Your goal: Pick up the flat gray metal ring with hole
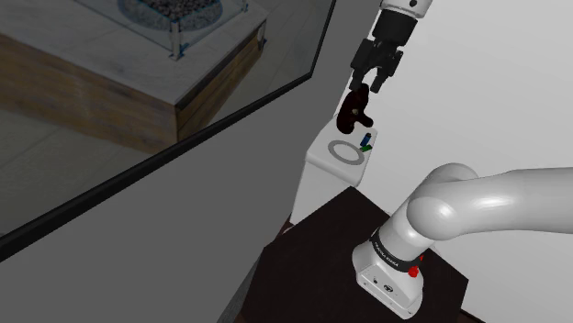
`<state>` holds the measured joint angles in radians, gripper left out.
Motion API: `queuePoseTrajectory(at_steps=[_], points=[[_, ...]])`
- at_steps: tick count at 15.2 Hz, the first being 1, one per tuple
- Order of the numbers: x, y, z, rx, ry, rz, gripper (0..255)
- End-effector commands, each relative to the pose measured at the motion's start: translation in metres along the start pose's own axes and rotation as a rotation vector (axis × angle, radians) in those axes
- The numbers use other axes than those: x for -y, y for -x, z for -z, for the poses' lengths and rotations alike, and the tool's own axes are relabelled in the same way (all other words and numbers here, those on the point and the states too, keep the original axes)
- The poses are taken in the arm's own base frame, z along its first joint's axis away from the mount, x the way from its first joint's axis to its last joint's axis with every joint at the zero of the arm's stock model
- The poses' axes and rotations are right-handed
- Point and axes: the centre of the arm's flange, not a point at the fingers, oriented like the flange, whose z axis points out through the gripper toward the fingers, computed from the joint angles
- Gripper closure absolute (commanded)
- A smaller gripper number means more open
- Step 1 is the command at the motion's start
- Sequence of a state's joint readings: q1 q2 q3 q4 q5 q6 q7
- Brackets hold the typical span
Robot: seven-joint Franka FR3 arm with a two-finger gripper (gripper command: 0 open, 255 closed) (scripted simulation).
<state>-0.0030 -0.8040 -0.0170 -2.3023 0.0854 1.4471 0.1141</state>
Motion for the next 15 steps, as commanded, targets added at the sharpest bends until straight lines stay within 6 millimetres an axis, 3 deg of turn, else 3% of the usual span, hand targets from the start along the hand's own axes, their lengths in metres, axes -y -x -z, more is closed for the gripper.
queuePoseTrajectory(at_steps=[1,15], points=[[0.0,0.0,0.0,0.0,0.0,0.0,0],[-0.116,-0.029,-0.133,-0.081,0.041,0.056,0]])
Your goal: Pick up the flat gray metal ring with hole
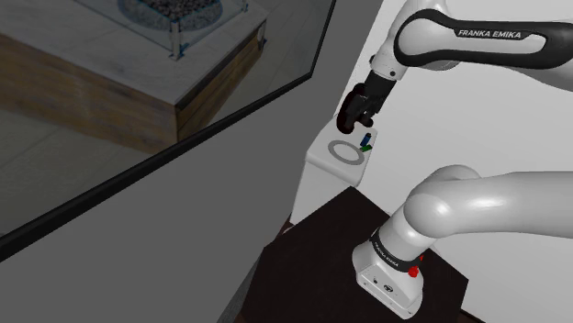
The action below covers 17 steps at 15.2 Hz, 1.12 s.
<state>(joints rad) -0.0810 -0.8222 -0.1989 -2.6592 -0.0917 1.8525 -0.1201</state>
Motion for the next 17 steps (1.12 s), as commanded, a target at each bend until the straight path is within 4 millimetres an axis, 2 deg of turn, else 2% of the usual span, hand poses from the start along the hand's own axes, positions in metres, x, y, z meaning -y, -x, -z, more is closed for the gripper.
queuePoseTrajectory(at_steps=[1,17], points=[[-0.017,-0.004,-0.019,-0.013,0.007,0.01,0],[-0.15,-0.042,-0.17,-0.106,0.053,0.073,0]])
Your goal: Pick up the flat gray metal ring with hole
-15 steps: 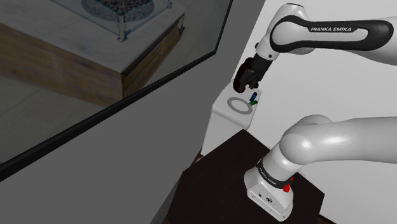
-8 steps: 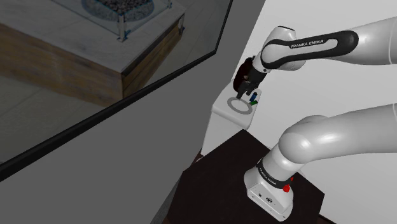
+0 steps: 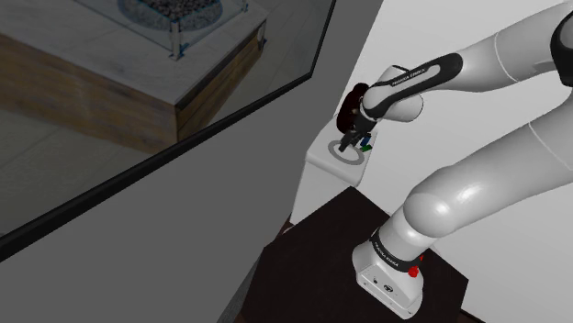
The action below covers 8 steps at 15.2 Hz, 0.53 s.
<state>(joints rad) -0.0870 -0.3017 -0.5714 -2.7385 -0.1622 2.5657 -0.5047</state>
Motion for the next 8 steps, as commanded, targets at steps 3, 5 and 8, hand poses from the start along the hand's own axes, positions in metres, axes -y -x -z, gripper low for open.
queuePoseTrajectory(at_steps=[3,5,8], points=[[-0.023,-0.008,-0.033,-0.019,0.014,0.013,0],[-0.023,-0.007,-0.044,-0.019,0.014,0.013,0],[-0.023,-0.005,-0.06,-0.019,0.014,0.013,0]])
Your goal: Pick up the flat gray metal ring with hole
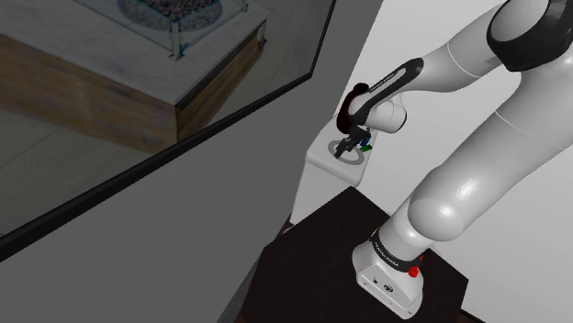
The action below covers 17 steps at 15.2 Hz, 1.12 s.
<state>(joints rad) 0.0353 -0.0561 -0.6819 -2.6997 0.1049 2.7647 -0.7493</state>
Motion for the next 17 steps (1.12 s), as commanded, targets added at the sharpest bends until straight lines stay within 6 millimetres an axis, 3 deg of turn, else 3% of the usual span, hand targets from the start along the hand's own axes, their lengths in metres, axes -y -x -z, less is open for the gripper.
queuePoseTrajectory(at_steps=[1,4,5,14,17], points=[[0.001,0.001,-0.01,-0.001,0.001,-0.001,0],[0.001,0.002,-0.013,-0.001,0.001,-0.001,0],[0.001,0.002,-0.013,-0.001,0.001,-0.001,255],[0.001,0.002,-0.013,-0.001,0.001,-0.001,255],[0.001,0.0,0.003,-0.001,0.001,-0.001,255]])
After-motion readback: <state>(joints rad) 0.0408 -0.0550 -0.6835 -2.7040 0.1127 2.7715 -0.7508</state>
